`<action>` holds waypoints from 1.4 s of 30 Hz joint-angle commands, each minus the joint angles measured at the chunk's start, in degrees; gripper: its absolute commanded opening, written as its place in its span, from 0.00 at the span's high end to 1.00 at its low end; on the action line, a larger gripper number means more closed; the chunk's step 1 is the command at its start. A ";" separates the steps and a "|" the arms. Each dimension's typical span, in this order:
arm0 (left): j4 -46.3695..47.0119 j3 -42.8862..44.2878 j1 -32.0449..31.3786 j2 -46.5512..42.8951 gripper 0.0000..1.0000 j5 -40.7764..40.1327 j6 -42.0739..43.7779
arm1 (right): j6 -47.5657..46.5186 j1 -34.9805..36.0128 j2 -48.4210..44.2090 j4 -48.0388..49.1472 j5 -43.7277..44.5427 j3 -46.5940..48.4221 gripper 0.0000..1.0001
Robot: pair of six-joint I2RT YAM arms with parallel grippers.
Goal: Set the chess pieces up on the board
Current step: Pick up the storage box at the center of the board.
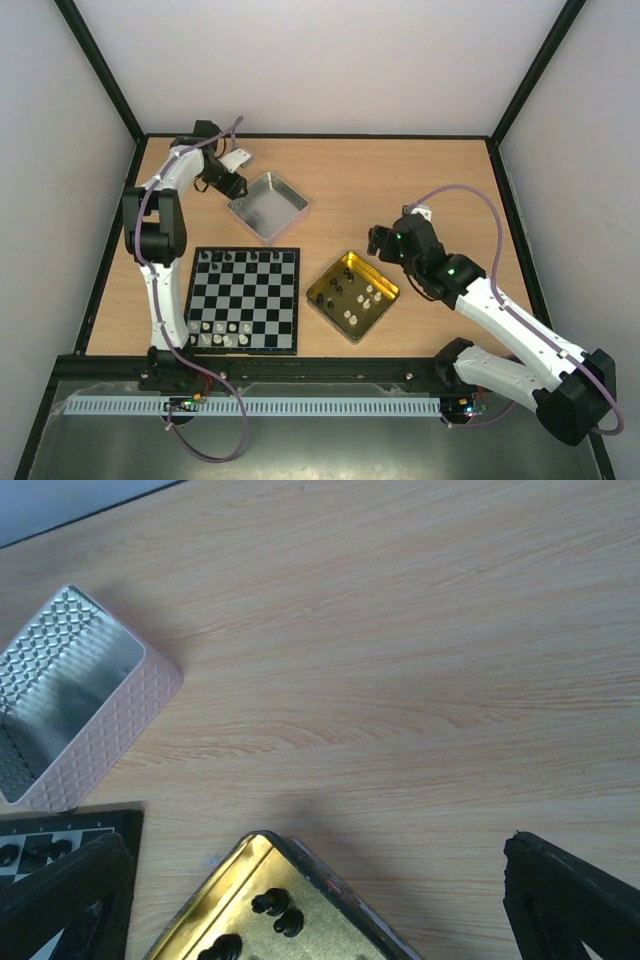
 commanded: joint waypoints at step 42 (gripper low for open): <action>3.41 -8.71 17.98 -3.42 0.98 -3.53 -3.42 | 0.43 0.38 -1.62 1.19 0.23 -4.59 0.02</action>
